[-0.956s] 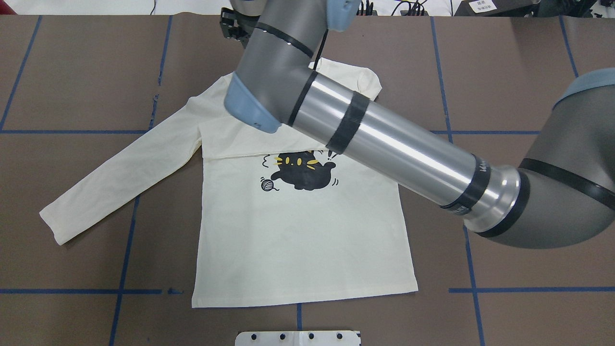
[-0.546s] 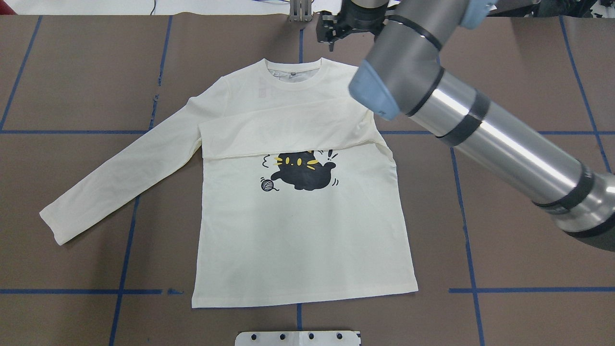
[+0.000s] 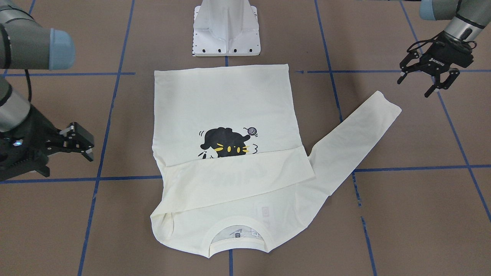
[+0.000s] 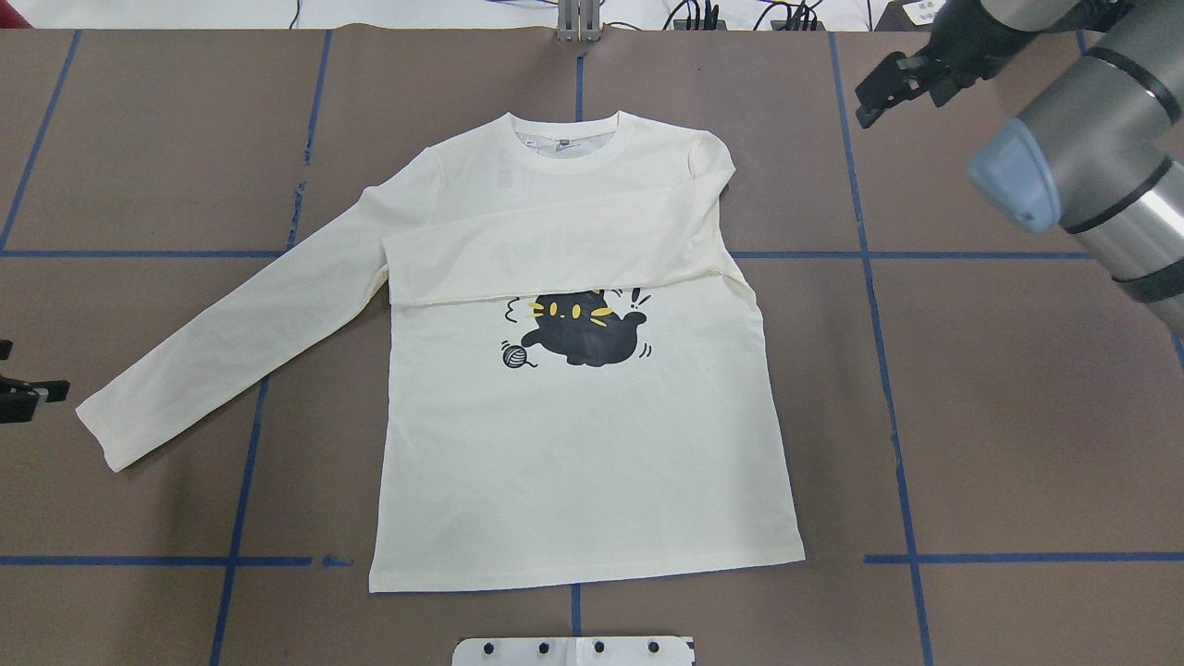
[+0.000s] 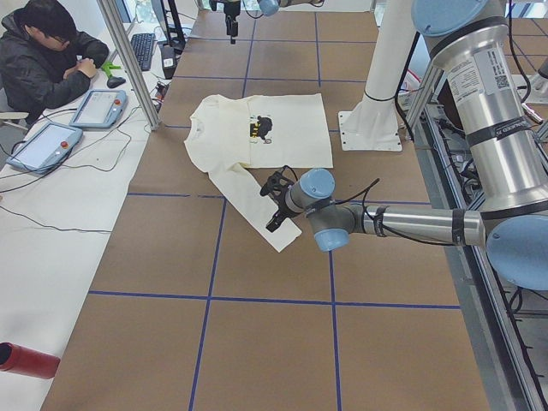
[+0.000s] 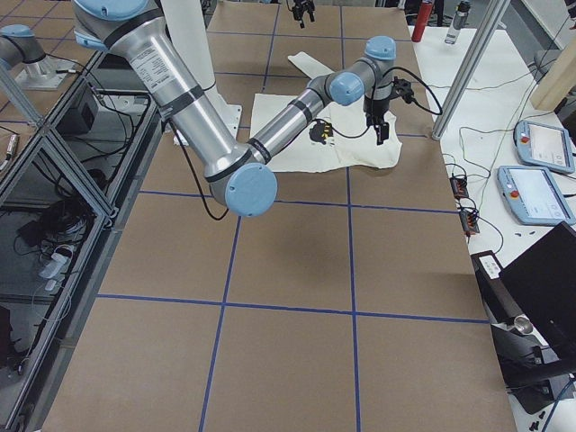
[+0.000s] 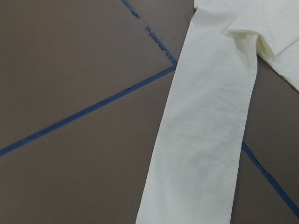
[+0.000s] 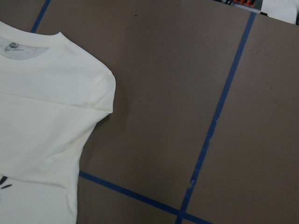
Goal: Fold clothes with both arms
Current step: 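Release the sleeve and withdraw the right gripper while the left gripper grasps the other cuff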
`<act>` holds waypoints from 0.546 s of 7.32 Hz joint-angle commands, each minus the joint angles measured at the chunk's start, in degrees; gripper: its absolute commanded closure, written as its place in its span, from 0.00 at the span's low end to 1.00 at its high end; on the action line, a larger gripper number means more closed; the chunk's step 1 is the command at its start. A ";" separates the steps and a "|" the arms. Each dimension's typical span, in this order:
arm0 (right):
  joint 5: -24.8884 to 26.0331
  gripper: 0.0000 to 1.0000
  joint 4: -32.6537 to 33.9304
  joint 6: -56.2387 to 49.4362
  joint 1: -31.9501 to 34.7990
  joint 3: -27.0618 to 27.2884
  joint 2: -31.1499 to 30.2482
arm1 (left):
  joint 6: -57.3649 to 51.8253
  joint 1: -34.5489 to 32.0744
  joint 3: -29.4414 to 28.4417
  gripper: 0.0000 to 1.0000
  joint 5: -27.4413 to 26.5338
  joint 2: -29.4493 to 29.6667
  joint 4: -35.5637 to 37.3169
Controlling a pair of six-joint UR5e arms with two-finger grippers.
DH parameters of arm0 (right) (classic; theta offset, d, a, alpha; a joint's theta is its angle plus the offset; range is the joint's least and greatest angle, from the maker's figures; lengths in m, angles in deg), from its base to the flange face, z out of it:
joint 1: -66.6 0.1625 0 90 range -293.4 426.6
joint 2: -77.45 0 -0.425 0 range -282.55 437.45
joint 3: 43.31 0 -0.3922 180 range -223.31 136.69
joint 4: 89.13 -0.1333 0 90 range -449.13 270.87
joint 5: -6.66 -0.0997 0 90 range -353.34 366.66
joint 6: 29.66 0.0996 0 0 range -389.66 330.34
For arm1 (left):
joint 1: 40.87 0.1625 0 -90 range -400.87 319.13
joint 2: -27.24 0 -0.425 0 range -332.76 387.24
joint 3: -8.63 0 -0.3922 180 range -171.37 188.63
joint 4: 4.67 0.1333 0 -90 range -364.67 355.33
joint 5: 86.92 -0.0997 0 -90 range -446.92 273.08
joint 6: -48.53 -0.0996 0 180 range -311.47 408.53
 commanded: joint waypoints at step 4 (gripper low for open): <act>-2.98 0.00 -3.09 -5.12 5.32 6.23 -11.45 | 5.64 18.71 -3.42 0.13 -15.94 -0.10 1.09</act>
